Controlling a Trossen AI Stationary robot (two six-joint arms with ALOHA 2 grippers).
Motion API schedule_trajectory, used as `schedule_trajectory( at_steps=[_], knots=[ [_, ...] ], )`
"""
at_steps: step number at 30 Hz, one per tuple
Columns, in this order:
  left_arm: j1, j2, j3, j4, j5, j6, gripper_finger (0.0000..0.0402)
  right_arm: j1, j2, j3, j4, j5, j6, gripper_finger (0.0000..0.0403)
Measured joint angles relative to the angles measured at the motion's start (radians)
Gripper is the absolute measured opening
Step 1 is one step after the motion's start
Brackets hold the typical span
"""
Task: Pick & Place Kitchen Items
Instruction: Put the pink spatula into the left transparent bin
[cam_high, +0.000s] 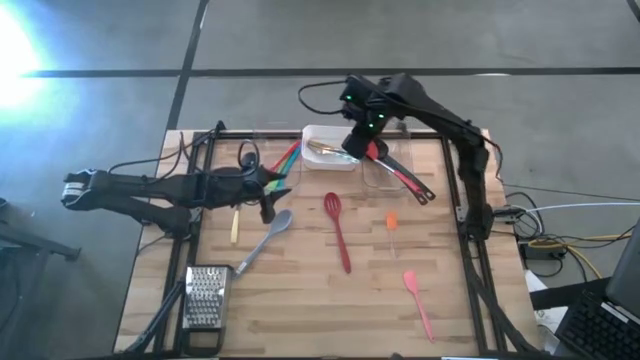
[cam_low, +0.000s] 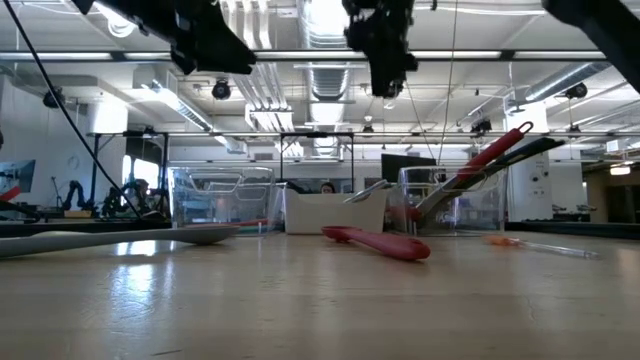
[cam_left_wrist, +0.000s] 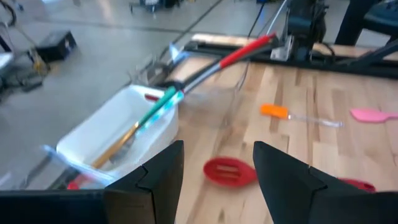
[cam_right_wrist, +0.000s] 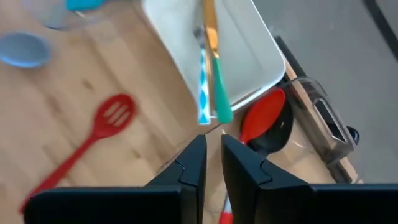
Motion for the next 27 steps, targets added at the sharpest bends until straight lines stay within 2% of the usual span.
schedule_trajectory(
  at_steps=[10, 20, 27],
  knots=[
    [0.0, 0.0, 0.0, -0.12, 0.001, -0.083, 0.0197, 0.181, -0.193, -0.001, 0.0, 0.0, 0.096, 0.0044],
    [0.0, -0.001, 0.0, -0.35, 0.008, -0.216, 0.0197, 0.411, -0.264, -0.001, 0.0, 0.008, 0.224, 0.0044],
    [0.0, -0.002, -0.01, -0.449, 0.008, -0.295, 0.0197, 0.595, -0.266, -0.027, 0.0, 0.161, 0.318, 0.0037]
  ],
)
